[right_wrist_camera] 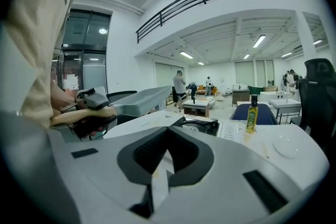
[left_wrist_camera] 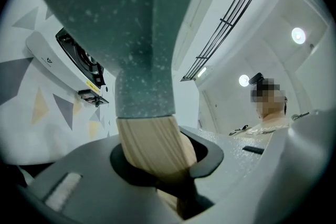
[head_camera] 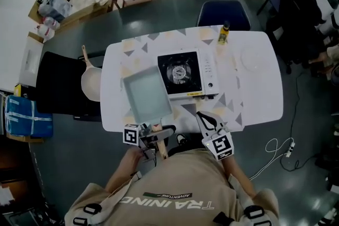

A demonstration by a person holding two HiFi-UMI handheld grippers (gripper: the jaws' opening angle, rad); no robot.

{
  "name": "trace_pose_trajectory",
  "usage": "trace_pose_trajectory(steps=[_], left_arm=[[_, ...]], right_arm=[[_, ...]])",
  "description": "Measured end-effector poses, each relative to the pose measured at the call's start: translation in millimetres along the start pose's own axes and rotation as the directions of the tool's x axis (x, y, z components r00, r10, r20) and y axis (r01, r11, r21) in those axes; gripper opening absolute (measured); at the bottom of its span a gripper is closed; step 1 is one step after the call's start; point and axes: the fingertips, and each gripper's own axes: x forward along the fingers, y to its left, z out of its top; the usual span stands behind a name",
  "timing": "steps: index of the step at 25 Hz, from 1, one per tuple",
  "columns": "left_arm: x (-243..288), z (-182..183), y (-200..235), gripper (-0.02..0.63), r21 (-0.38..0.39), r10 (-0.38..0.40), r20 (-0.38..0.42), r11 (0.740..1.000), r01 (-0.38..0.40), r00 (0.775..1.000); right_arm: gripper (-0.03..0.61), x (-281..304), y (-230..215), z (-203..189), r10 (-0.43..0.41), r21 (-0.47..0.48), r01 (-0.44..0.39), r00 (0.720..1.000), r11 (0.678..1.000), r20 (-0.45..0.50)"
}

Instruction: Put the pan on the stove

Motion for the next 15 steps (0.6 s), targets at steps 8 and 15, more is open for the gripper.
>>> trace_pose_trajectory(steps=[8, 15], left_arm=[[22.0, 46.0, 11.0, 0.092, 0.022, 0.023, 0.011, 0.999, -0.024, 1.0], [52.6, 77.9, 24.9, 0.092, 0.014, 0.049, 0.034, 0.999, -0.05, 0.998]], right_arm=[[0.003, 41.0, -39.4, 13.7, 0.073, -0.045, -0.071, 0.996, 0.996, 0.041], [0.003, 60.9, -74.0, 19.6, 0.154, -0.069, -0.15, 0.987, 0.986, 0.051]])
